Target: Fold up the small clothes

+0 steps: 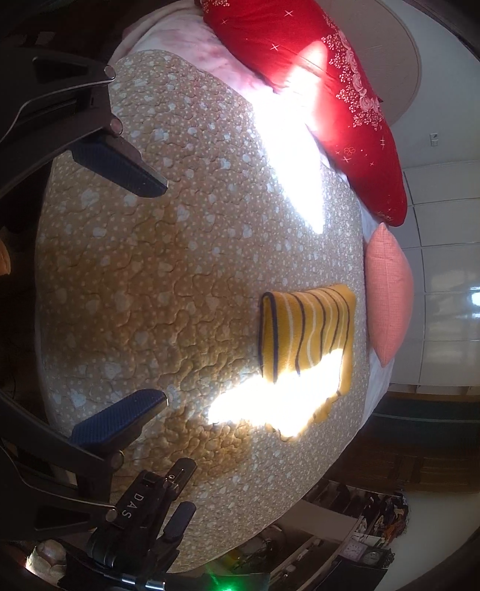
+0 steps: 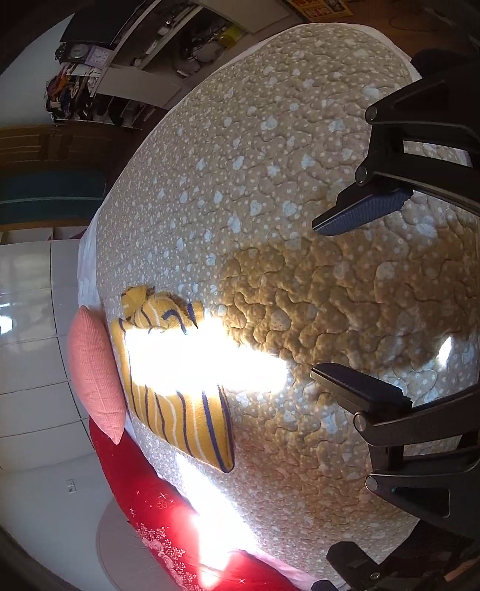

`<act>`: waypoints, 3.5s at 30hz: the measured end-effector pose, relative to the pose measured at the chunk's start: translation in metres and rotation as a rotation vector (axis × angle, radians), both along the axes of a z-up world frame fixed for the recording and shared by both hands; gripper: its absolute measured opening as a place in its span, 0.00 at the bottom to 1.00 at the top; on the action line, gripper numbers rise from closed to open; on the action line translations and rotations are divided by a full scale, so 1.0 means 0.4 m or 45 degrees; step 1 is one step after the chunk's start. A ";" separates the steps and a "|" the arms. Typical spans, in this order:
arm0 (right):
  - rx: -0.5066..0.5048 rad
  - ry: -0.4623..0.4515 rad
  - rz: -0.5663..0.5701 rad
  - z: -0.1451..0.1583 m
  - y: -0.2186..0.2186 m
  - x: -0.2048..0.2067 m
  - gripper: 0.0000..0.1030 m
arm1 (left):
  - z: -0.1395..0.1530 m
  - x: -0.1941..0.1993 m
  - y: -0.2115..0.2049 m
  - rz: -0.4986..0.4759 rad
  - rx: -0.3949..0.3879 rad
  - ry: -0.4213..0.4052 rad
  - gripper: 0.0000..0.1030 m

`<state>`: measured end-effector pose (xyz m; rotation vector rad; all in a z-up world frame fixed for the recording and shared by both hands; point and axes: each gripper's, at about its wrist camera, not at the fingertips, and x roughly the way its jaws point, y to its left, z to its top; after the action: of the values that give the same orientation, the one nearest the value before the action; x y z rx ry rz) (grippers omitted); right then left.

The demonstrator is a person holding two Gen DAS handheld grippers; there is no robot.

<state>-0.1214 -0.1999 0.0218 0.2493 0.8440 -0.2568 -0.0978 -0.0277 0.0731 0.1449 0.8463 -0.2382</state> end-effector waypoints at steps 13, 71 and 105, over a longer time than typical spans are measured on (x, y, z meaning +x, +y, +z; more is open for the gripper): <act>-0.029 0.065 -0.039 -0.030 -0.041 0.045 0.75 | -0.070 0.068 -0.040 -0.015 0.037 0.134 1.00; -0.219 0.157 -0.042 -0.031 -0.026 0.090 0.98 | -0.081 0.137 0.028 0.075 -0.021 0.179 1.00; -0.269 0.155 0.050 -0.016 0.046 0.115 0.98 | -0.106 0.155 0.077 0.106 -0.103 0.252 1.00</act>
<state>-0.0753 -0.1815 0.0155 0.0199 0.9336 -0.3245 -0.0357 0.0031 0.0308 0.0102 1.0353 -0.2108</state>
